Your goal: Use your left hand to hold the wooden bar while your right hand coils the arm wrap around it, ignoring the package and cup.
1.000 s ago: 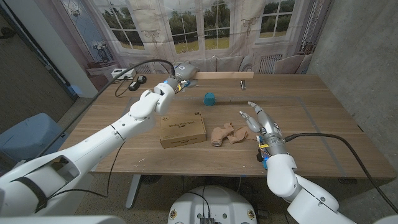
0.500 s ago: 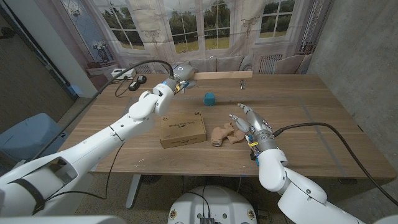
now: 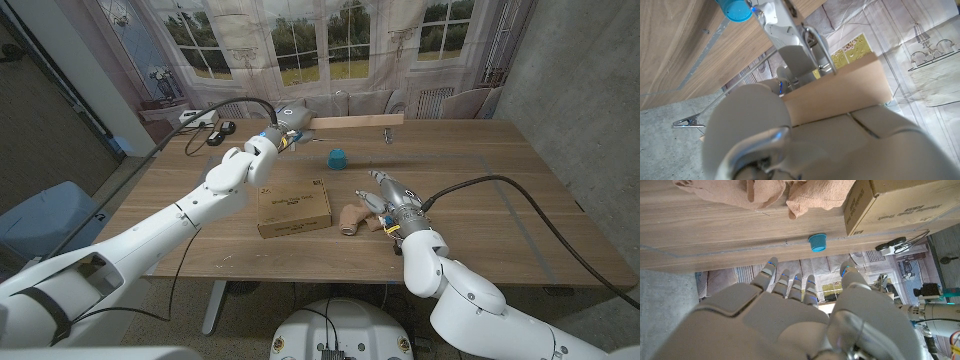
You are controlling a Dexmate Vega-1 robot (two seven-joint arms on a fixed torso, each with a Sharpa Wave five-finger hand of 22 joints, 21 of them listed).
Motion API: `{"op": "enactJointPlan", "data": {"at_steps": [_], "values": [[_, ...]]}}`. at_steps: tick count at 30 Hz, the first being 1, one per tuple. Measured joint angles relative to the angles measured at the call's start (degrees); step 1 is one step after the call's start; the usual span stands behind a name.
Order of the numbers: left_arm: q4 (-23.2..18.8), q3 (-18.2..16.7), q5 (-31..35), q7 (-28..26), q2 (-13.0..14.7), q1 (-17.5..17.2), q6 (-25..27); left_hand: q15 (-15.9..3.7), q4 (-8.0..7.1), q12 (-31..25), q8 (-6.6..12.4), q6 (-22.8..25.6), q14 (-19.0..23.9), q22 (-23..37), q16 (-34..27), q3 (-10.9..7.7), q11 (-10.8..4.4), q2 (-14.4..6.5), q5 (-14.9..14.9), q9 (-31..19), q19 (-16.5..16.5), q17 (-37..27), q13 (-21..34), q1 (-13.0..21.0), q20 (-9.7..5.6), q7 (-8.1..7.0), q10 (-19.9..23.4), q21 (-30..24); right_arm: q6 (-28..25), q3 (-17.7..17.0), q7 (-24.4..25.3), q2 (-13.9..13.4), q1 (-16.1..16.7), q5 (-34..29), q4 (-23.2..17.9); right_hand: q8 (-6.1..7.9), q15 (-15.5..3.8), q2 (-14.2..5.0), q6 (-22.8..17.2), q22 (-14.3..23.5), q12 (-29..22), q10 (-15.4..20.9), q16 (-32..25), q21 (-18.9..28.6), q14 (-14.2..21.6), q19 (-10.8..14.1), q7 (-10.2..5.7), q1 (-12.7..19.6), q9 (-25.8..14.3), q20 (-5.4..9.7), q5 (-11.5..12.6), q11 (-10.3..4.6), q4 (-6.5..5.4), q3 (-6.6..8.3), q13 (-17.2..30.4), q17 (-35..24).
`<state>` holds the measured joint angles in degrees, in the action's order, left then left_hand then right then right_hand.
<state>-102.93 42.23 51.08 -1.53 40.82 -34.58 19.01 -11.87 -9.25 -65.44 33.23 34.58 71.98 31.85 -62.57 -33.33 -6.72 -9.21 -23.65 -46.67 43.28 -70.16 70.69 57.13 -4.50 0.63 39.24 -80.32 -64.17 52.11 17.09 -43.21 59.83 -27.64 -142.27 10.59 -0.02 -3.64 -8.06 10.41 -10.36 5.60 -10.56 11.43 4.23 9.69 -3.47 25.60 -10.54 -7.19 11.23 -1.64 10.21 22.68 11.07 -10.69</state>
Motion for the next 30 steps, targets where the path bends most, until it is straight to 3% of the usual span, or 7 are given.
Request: {"op": "enactJointPlan", "data": {"at_steps": [3, 4, 8, 18, 24, 28, 30], "values": [[0.38, 0.09, -0.08, -0.12, -0.06, 0.19, -0.15, 0.0, 0.0, -0.35, 0.0, 0.0, 0.0, 0.0, -0.4, 0.0, 0.0, 0.0, 0.0, 0.0, 0.0, 0.0, 0.0, 0.0, 0.0, 0.0, 0.0, -0.22, -4.75, 1.33, -2.01, -0.09, -1.2, -1.62, -0.13, 0.0, 0.1, 0.55, 0.63, 0.0, 0.11, -0.85, 0.0, 0.0, -0.49, -0.52, -0.42, 0.55, 0.0, -0.09, -0.43, -0.41, 0.0, 0.0, 0.0, 0.0], [0.54, 0.14, -0.42, -0.38, -0.08, 0.28, -0.53, 0.0, 0.0, -0.35, 0.0, 0.0, 0.0, 0.0, -0.4, 0.0, 0.0, 0.0, 0.0, 0.0, 0.0, 0.01, 0.0, 0.0, 0.0, 0.0, 0.0, -0.22, -6.53, 6.72, -2.86, -0.31, -6.21, -2.34, -0.61, -0.21, -0.01, 0.7, 1.15, 0.0, 0.22, -1.23, 0.0, 0.0, -0.59, -0.63, -0.51, 0.7, 0.0, -0.01, -0.43, -0.43, 0.0, 0.0, 0.0, 0.0], [1.04, 0.3, -0.76, -0.73, -0.15, 0.54, -0.95, 0.0, 0.16, -0.69, 0.0, 0.0, 0.0, -0.24, -0.4, -0.16, 0.01, 0.07, 0.0, 0.0, 0.0, 0.01, 0.0, -0.07, 0.0, 0.0, 0.0, -0.23, -9.97, 11.53, -6.27, -0.23, -10.41, -5.36, -0.67, -0.22, -0.1, 1.21, 2.08, 0.0, 0.22, -1.82, 0.0, 0.0, -0.69, -0.62, -1.25, 1.21, 0.0, -0.02, -0.65, -1.02, 0.0, 0.0, 0.0, 0.0], [2.21, 0.47, -1.7, -1.63, -0.17, 1.03, -1.62, 0.0, 0.15, -1.76, 0.27, -0.01, 0.0, -0.54, -0.84, -0.63, 0.18, 0.15, 0.0, 0.0, -0.03, 0.01, 0.0, -0.91, -0.02, -0.01, -0.17, -0.89, -14.07, 19.59, -21.0, 3.12, -16.79, -19.69, 2.88, -0.66, -0.38, 1.88, 4.11, 0.0, 0.22, -2.68, 0.0, 0.0, -1.01, -0.62, -1.64, 1.87, 0.01, -0.02, -0.65, -1.0, 0.0, 0.0, -0.01, 0.0], [2.79, 0.51, -2.26, -2.14, -0.13, 1.22, -2.05, 0.0, -0.07, -2.37, 0.28, -0.01, -0.01, -0.8, -1.13, -0.87, 0.18, 0.15, 0.0, 0.05, -0.23, 0.01, 0.0, -1.21, -0.22, -0.01, -0.44, -1.27, -14.34, 21.85, -31.94, 5.53, -18.79, -30.55, 6.5, -0.66, -0.51, 2.72, 5.53, 0.0, 0.22, -3.69, 0.0, 0.01, -1.51, -0.62, -1.85, 2.2, -0.03, -0.01, -0.65, -1.04, -0.1, -0.1, -0.01, 0.0], [3.13, 0.56, -2.55, -2.39, -0.09, 1.35, -2.38, 0.0, 0.14, -2.8, 0.28, -0.01, -0.01, -0.89, -1.34, -1.12, 0.07, 0.14, 0.0, 0.25, -0.23, 0.01, -0.01, -1.67, -0.22, -0.02, -0.56, -1.49, -12.51, 21.21, -39.47, 7.54, -18.15, -38.04, 8.94, -0.66, -0.51, 3.39, 6.15, 0.0, 0.22, -4.09, 0.0, 0.01, -1.93, -0.62, -1.85, 2.44, -0.27, -0.01, -0.65, -1.43, -0.17, -0.17, -0.01, 0.0], [3.13, 0.56, -2.69, -2.52, -0.09, 1.35, -2.39, 0.0, 0.13, -2.8, 0.28, -0.01, -0.01, -1.06, -1.33, -1.12, -0.03, 0.14, 0.0, 0.26, -0.23, 0.01, -0.01, -1.67, -0.22, -0.02, -0.84, -1.49, -12.51, 19.98, -39.47, 8.78, -17.01, -38.04, 10.02, -0.65, -0.51, 3.47, 6.35, 0.0, 0.22, -4.09, 0.0, 0.01, -1.93, -0.62, -1.96, 2.52, -0.27, -0.01, -0.65, -1.43, -0.17, -0.17, -0.01, 0.0]]}}
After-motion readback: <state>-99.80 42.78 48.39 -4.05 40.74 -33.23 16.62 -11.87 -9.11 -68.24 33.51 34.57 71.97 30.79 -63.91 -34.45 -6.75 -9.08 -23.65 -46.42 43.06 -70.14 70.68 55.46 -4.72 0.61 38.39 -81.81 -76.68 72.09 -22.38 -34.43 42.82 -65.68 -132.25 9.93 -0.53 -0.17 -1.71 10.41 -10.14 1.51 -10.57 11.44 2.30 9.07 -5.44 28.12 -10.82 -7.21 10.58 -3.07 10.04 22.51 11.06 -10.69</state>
